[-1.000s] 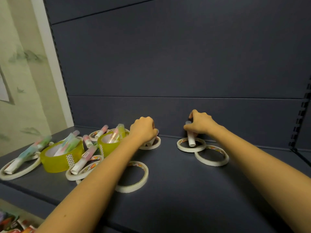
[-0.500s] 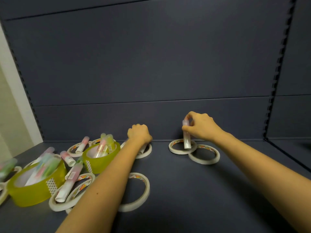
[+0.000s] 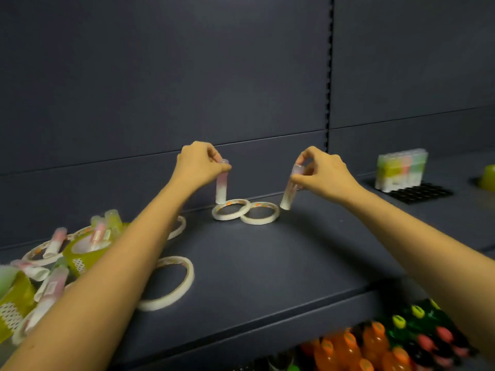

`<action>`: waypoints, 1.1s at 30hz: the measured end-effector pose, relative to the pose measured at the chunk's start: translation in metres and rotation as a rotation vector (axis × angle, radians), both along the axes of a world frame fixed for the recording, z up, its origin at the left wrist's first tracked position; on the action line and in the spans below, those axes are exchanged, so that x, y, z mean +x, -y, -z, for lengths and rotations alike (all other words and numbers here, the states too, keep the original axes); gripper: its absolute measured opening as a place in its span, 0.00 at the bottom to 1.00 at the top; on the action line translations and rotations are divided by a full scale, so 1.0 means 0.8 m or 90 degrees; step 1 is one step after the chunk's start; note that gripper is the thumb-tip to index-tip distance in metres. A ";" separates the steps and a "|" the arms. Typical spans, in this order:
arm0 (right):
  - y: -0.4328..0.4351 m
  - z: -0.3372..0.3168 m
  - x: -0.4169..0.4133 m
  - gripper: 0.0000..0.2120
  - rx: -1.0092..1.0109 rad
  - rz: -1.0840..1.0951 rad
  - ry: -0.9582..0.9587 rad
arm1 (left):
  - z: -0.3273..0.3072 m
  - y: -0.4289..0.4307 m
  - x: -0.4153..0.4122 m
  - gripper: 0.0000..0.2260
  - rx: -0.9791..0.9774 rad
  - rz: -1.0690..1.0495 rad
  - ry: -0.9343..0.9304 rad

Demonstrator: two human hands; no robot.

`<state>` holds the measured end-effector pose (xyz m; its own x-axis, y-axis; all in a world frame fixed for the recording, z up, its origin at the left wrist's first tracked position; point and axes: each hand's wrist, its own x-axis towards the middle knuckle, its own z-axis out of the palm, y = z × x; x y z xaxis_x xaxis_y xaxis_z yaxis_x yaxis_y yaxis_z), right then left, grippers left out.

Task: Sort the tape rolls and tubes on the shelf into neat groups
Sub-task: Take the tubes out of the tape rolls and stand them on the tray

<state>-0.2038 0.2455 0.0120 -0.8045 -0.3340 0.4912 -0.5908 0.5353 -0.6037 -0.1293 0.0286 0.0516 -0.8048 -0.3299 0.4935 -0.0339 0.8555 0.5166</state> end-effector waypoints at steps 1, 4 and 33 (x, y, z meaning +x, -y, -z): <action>-0.017 0.000 0.002 0.11 -0.001 0.014 -0.002 | -0.003 -0.018 -0.001 0.07 0.012 0.035 0.001; -0.070 0.000 0.006 0.10 0.002 0.053 -0.012 | -0.005 -0.076 -0.007 0.06 0.043 0.123 0.001; -0.442 0.030 -0.114 0.12 -0.003 0.119 -0.043 | 0.044 -0.425 -0.132 0.06 0.014 0.123 -0.084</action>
<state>-0.2953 0.5988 -0.0120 -0.8174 -0.1789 0.5476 -0.5205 0.6368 -0.5688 -0.2347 0.3684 0.0162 -0.7835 -0.1875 0.5925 0.1983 0.8281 0.5243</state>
